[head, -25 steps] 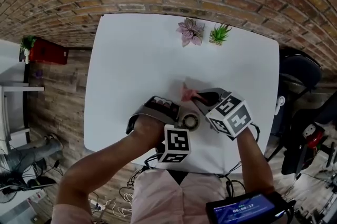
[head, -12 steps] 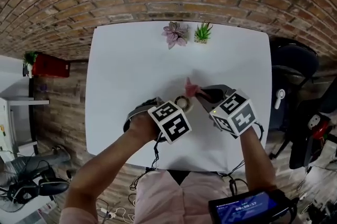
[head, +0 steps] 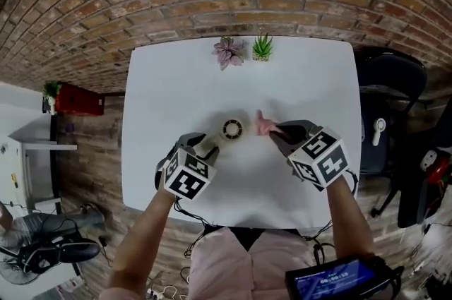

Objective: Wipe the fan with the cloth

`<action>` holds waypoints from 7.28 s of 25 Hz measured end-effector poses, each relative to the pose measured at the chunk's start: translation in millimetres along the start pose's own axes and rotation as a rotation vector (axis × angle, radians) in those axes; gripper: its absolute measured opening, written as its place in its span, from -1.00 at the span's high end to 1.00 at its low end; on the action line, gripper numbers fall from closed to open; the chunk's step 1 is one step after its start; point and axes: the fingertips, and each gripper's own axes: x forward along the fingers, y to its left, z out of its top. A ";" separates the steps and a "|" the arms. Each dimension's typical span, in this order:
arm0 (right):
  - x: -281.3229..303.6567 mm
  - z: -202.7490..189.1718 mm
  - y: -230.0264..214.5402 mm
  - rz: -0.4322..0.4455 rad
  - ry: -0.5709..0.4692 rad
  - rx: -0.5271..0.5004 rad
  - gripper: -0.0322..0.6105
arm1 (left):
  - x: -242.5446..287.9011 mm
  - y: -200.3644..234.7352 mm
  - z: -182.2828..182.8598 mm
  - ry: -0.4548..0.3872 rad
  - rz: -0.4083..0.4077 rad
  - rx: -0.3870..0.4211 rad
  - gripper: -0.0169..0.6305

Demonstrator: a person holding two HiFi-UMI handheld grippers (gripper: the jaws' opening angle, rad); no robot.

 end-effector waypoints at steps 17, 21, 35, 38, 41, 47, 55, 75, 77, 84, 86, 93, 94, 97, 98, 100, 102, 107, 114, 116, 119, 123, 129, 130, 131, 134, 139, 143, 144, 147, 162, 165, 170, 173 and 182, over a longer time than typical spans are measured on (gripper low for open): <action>-0.2 -18.7 43.6 0.022 0.033 0.014 0.78 | 10.9 2.7 -42.4 -0.034 -0.181 0.081 0.13; 1.6 -21.5 48.7 0.006 0.043 0.030 0.78 | 10.8 -7.8 -40.0 -0.035 -0.261 0.075 0.11; -5.3 -33.8 44.2 -0.016 0.060 0.056 0.78 | 9.3 -108.5 -1.2 -0.106 -0.477 0.172 0.11; -6.3 -37.1 41.0 -0.018 0.068 0.054 0.78 | 8.2 -115.5 9.5 -0.122 -0.484 0.185 0.11; -5.5 -38.5 38.0 -0.019 0.071 0.053 0.78 | -1.1 -109.5 17.1 -0.136 -0.455 0.211 0.11; -2.9 -34.0 30.2 -0.035 0.091 0.029 0.78 | -32.5 -35.7 67.3 -0.343 -0.275 0.082 0.16; 16.8 -31.1 26.9 -0.050 0.139 0.003 0.78 | -8.0 10.2 98.7 -0.360 -0.129 0.041 0.91; 61.5 -37.2 28.9 0.004 0.272 -0.119 0.78 | 22.5 0.5 89.1 -0.327 -0.210 0.028 0.91; 61.6 -37.8 31.9 0.013 0.279 -0.138 0.78 | 22.3 0.8 88.9 -0.329 -0.203 0.018 0.92; 60.8 -42.1 44.6 0.035 0.285 -0.207 0.78 | 22.4 0.3 88.1 -0.328 -0.179 0.005 0.92; 60.9 -44.1 49.4 0.048 0.287 -0.215 0.78 | 22.7 -1.1 88.7 -0.330 -0.183 0.000 0.92; 58.5 -49.9 59.6 0.061 0.297 -0.235 0.78 | 23.7 -4.9 91.2 -0.331 -0.190 -0.001 0.92; 58.2 -50.3 60.9 0.062 0.299 -0.238 0.78 | 23.6 -4.9 91.4 -0.332 -0.190 0.000 0.92; 57.5 -52.0 66.2 0.068 0.301 -0.244 0.78 | 23.7 -5.2 91.5 -0.334 -0.190 0.004 0.92; 57.5 -52.9 68.6 0.073 0.302 -0.246 0.78 | 23.9 -5.2 91.5 -0.334 -0.190 0.004 0.91; 57.6 -55.1 74.4 0.086 0.306 -0.251 0.78 | 24.4 -5.4 91.5 -0.333 -0.189 0.004 0.92; 57.3 -57.6 79.8 0.098 0.308 -0.254 0.78 | 24.9 -6.0 91.6 -0.332 -0.189 0.004 0.92; 54.9 -63.0 92.2 0.126 0.317 -0.263 0.78 | 25.2 -7.2 91.9 -0.331 -0.190 0.004 0.92; 52.7 -72.3 110.0 0.165 0.338 -0.281 0.78 | 25.5 -7.0 94.7 -0.345 -0.189 0.011 0.91; 53.2 -75.6 112.4 0.169 0.338 -0.287 0.78 | 25.9 -6.9 93.7 -0.340 -0.188 0.013 0.91; 51.3 -75.3 119.9 0.185 0.340 -0.286 0.78 | 24.5 -7.6 95.6 -0.343 -0.188 0.019 0.92; 50.0 -76.8 135.7 0.222 0.347 -0.278 0.78 | 24.7 -7.1 93.2 -0.327 -0.187 0.022 0.91; 57.2 -84.9 153.2 0.256 0.320 -0.266 0.78 | 25.1 -7.2 92.3 -0.327 -0.177 0.017 0.92; 58.9 -84.5 156.1 0.258 0.315 -0.263 0.78 | 25.6 -7.0 91.9 -0.328 -0.176 0.014 0.91; 61.0 -83.4 159.2 0.261 0.309 -0.263 0.78 | 26.0 -7.0 91.3 -0.328 -0.177 0.009 0.91; 66.7 -77.7 167.6 0.262 0.291 -0.265 0.78 | 25.5 -8.2 89.8 -0.320 -0.190 -0.014 0.91; 72.9 -75.5 168.9 0.230 0.275 -0.239 0.78 | 24.3 -14.2 89.6 -0.310 -0.202 0.000 0.91; 73.4 -75.3 158.3 0.172 0.266 -0.216 0.78 | 24.0 -15.4 90.5 -0.312 -0.199 0.009 0.91; 72.8 -75.3 154.8 0.157 0.265 -0.211 0.78 | 24.0 -15.6 90.3 -0.310 -0.197 0.011 0.91; 69.6 -75.9 142.8 0.116 0.266 -0.198 0.78 | 23.1 -17.1 87.9 -0.294 -0.196 0.010 0.91; 49.6 -84.4 109.9 0.056 0.268 -0.144 0.78 | 22.3 -14.4 84.2 -0.283 -0.170 0.007 0.91; 42.6 -88.3 99.4 0.031 0.269 -0.132 0.78 | 22.2 -13.2 81.9 -0.278 -0.159 0.012 0.91; 28.4 -93.4 76.5 -0.018 0.264 -0.090 0.78 | 20.8 -12.9 80.2 -0.268 -0.155 0.007 0.91; 20.1 -95.5 60.5 -0.060 0.259 -0.065 0.78 | 20.0 -13.9 78.1 -0.261 -0.152 0.009 0.91; 4.9 -95.5 17.0 -0.198 0.230 0.017 0.78 | 16.3 -21.5 70.1 -0.230 -0.144 0.053 0.91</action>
